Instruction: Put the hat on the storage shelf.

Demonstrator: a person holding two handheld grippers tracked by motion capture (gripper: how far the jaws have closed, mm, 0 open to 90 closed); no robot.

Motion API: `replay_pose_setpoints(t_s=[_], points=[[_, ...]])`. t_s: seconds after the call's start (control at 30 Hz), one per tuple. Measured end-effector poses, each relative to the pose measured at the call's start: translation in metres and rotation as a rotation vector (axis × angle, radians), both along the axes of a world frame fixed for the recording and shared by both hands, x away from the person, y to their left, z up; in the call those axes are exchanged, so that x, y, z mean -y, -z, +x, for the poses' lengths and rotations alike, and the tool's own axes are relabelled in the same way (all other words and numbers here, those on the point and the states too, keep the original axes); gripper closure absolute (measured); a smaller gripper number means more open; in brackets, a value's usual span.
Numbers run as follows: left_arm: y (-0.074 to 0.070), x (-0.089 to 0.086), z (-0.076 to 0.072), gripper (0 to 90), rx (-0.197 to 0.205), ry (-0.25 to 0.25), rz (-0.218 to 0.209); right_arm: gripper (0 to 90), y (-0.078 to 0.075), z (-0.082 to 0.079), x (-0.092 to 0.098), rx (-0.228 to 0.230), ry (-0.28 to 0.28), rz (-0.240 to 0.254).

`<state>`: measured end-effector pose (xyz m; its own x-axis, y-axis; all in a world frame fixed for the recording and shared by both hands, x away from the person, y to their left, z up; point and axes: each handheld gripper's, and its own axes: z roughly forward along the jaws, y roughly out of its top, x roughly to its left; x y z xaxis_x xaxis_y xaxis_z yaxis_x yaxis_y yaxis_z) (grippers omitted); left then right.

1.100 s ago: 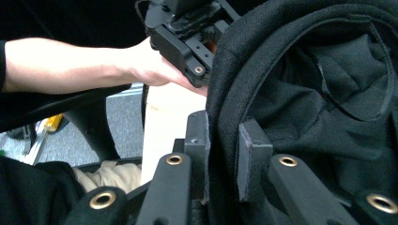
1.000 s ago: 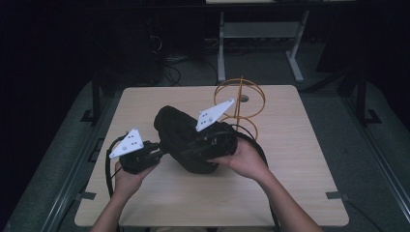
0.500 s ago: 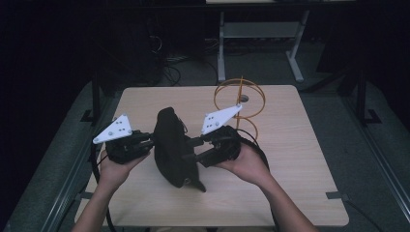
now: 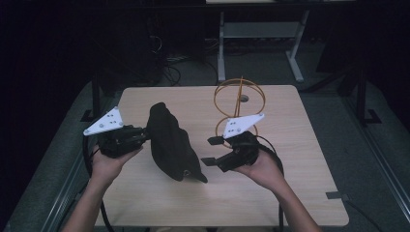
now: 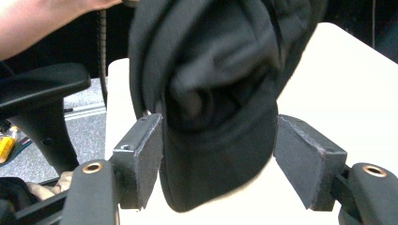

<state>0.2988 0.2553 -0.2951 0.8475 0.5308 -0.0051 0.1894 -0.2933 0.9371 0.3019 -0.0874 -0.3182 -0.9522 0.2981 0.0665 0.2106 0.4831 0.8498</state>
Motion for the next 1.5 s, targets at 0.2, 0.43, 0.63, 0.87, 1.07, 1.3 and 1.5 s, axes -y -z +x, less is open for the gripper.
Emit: replay_pose_setpoints(t_s=[0.2,0.43,0.63,0.87,1.07,1.3,1.5], points=[[-0.006,0.0,0.004,83.7,-0.003,-0.004,0.001,29.8,0.011,0.0,0.023,-0.006,0.062,-0.001],[-0.011,-0.003,0.009,83.7,-0.013,-0.017,0.001,28.6,0.023,-0.002,0.05,-0.009,0.118,0.007],[-0.015,-0.003,0.014,83.7,-0.022,-0.016,-0.002,27.5,0.036,-0.003,0.073,-0.018,0.172,-0.002],[-0.019,-0.003,0.022,83.7,-0.038,-0.014,0.001,26.6,0.052,-0.005,0.098,-0.044,0.232,-0.012],[-0.025,0.002,0.029,83.8,-0.044,-0.006,0.007,25.8,0.067,-0.009,0.116,-0.056,0.269,-0.017],[-0.034,0.008,0.038,83.8,-0.047,0.007,0.013,25.3,0.078,-0.012,0.138,-0.072,0.327,-0.027],[-0.041,0.014,0.05,83.8,-0.052,0.014,0.012,24.4,0.085,-0.012,0.155,-0.086,0.37,-0.019]])
